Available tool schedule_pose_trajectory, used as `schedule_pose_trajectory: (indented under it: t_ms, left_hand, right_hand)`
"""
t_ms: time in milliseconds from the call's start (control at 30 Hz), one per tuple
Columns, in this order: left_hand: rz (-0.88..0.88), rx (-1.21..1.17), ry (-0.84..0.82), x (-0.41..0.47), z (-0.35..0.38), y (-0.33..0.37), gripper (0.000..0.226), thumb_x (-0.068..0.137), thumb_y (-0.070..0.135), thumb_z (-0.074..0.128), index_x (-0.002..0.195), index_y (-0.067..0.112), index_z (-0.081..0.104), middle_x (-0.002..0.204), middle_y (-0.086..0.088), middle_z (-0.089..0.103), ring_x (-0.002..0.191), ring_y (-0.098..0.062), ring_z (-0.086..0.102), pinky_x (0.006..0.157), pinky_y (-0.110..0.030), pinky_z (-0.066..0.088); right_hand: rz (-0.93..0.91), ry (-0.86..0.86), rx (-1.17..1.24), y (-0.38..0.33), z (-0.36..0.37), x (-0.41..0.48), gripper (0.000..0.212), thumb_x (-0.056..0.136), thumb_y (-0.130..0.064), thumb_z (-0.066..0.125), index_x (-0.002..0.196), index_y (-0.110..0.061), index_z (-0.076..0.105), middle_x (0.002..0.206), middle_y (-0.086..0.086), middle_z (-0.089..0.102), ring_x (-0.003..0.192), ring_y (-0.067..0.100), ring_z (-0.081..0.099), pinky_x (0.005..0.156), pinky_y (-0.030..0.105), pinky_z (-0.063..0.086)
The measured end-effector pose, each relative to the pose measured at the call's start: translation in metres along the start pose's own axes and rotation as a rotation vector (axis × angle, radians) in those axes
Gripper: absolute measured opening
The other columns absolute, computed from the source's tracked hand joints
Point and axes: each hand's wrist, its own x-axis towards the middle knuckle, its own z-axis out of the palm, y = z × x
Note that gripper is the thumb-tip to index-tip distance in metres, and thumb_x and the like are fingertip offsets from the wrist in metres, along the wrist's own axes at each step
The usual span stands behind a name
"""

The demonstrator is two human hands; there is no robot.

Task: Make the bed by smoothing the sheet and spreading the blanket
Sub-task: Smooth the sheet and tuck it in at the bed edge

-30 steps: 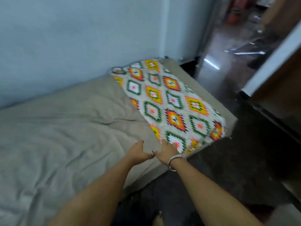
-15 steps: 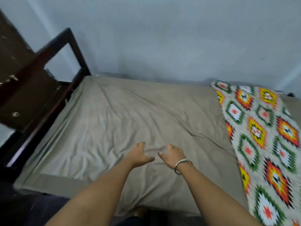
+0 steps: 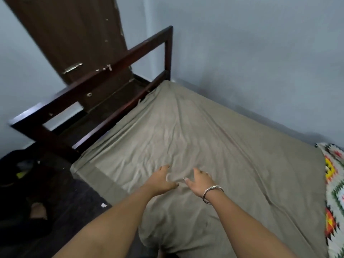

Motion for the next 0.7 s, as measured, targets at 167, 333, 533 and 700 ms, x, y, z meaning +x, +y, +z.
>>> schedule_pose_trajectory:
  t_ms: [167,333,533,700]
  left_hand:
    - [-0.109,-0.057,0.122,-0.001,-0.032,-0.03,0.082,0.083,0.04,0.065,0.147,0.014,0.02,0.153,-0.007,0.025,0.138,-0.022,0.03,0.11,-0.03,0.028]
    - [-0.183,-0.148,0.173,0.005,-0.043,-0.068,0.072,0.086,0.037,0.063,0.144,0.013,0.026,0.148,-0.01,0.032,0.133,-0.022,0.036,0.106,-0.027,0.031]
    - [-0.264,-0.224,0.182,0.049,-0.073,-0.124,0.065,0.089,0.034,0.059,0.143,0.016,0.027,0.147,-0.006,0.034,0.131,-0.019,0.041,0.105,-0.027,0.036]
    - [-0.377,-0.294,0.328,0.096,-0.112,-0.181,0.055,0.09,0.03,0.059,0.139,0.016,0.036,0.134,-0.007,0.049,0.118,-0.023,0.052,0.097,-0.031,0.042]
  right_hand:
    - [-0.145,-0.04,-0.074,-0.048,0.002,0.032,0.064,0.093,-0.051,0.042,0.138,-0.007,0.033,0.141,0.016,0.042,0.131,0.031,0.037,0.107,0.035,0.025]
    - [-0.214,-0.082,-0.12,-0.081,0.02,0.058,0.067,0.091,-0.053,0.045,0.141,-0.011,0.03,0.144,0.016,0.038,0.132,0.032,0.034,0.108,0.034,0.025]
    - [-0.263,-0.121,-0.179,-0.128,0.037,0.114,0.062,0.092,-0.049,0.046,0.141,-0.012,0.033,0.143,0.012,0.038,0.131,0.031,0.034,0.108,0.032,0.027]
    - [-0.337,-0.125,-0.225,-0.178,0.06,0.176,0.057,0.092,-0.045,0.048,0.137,-0.015,0.036,0.139,0.01,0.041,0.128,0.03,0.036,0.107,0.033,0.027]
